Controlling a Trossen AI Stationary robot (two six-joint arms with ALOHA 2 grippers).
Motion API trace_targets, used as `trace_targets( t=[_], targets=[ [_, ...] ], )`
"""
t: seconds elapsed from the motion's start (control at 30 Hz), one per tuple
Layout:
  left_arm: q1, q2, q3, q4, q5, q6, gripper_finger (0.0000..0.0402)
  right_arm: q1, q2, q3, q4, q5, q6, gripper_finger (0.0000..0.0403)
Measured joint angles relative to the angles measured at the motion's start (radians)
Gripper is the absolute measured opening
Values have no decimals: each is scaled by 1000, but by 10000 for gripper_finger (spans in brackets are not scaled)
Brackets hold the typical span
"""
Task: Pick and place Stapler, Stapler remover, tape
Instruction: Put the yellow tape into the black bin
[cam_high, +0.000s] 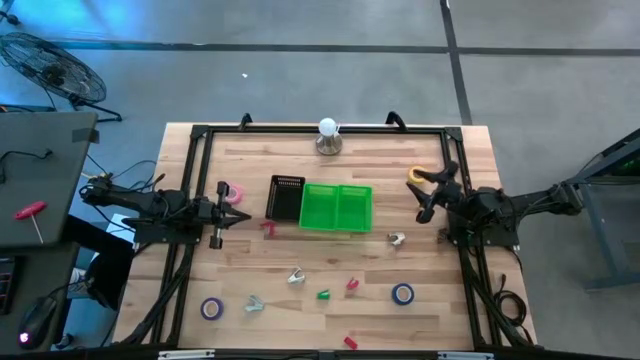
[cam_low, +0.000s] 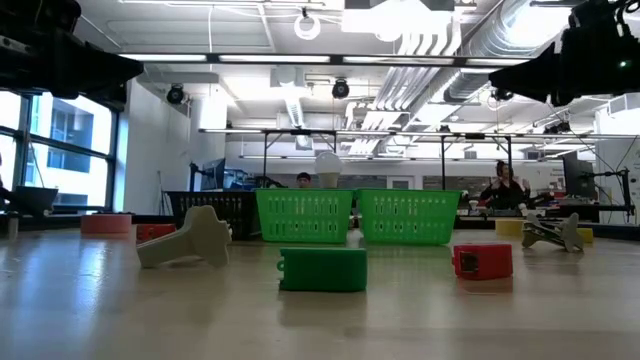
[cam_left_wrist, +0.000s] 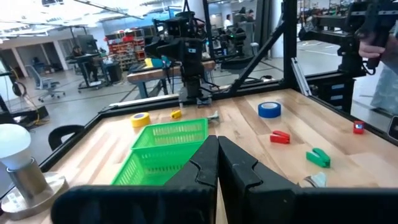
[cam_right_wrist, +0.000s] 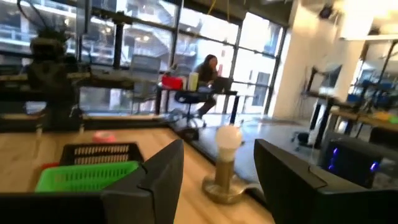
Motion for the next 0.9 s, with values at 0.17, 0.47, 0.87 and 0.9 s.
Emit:
trace_targets(
  t=[0.17, 0.47, 0.87, 0.9],
  targets=[
    [0, 0, -1, 13, -4, 0, 0, 1, 0, 10, 86, -33, -129, 185],
    [0, 0, -1, 21, -1, -1, 0, 0, 153, 276, -75, 3, -180, 185],
    [0, 0, 0, 1, 2, -19, 0, -120, 573, 867, -621, 492, -85, 184],
    [0, 0, 0, 1, 2, -18, 0, -142, 596, 905, -666, 480, -50, 183]
  ],
)
